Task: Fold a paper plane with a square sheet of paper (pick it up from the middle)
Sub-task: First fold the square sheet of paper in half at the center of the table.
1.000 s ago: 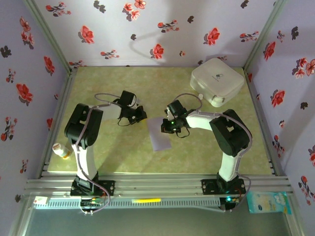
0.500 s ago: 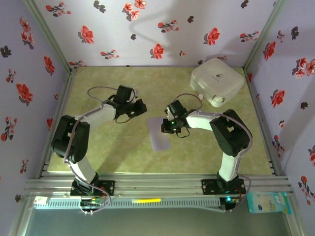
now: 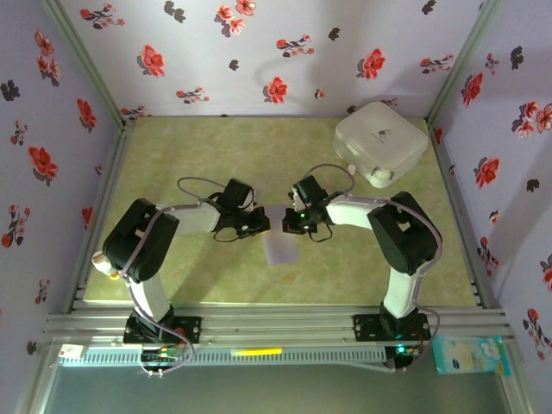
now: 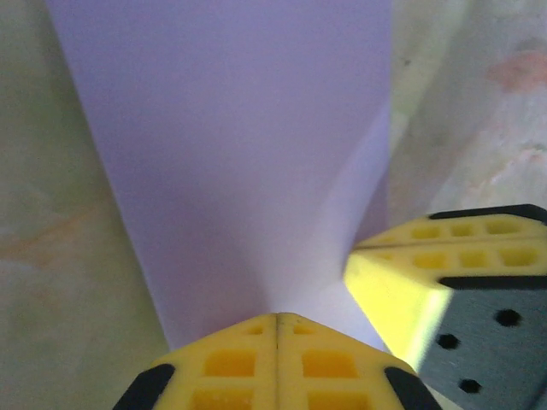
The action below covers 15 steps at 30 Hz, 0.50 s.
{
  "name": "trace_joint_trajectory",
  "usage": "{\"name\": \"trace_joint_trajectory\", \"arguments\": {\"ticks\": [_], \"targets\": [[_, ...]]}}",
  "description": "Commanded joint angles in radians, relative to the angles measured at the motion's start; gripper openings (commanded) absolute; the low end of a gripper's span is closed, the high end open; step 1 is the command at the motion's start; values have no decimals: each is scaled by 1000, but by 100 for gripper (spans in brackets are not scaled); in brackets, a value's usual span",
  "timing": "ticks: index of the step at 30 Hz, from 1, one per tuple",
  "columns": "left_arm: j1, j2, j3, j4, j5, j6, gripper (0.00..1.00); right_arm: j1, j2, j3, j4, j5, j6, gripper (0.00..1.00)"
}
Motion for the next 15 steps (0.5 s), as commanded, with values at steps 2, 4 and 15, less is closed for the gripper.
{"name": "trace_joint_trajectory", "arguments": {"ticks": [2, 4, 15], "targets": [[11, 29, -39, 61, -15, -28, 2, -16, 52, -63, -148, 133, -5, 0], [12, 28, -68, 66, -27, -30, 2, -16, 51, -69, -145, 134, -3, 0], [15, -37, -130, 97, -20, -19, 4, -16, 49, -68, -148, 143, -4, 0]]}}
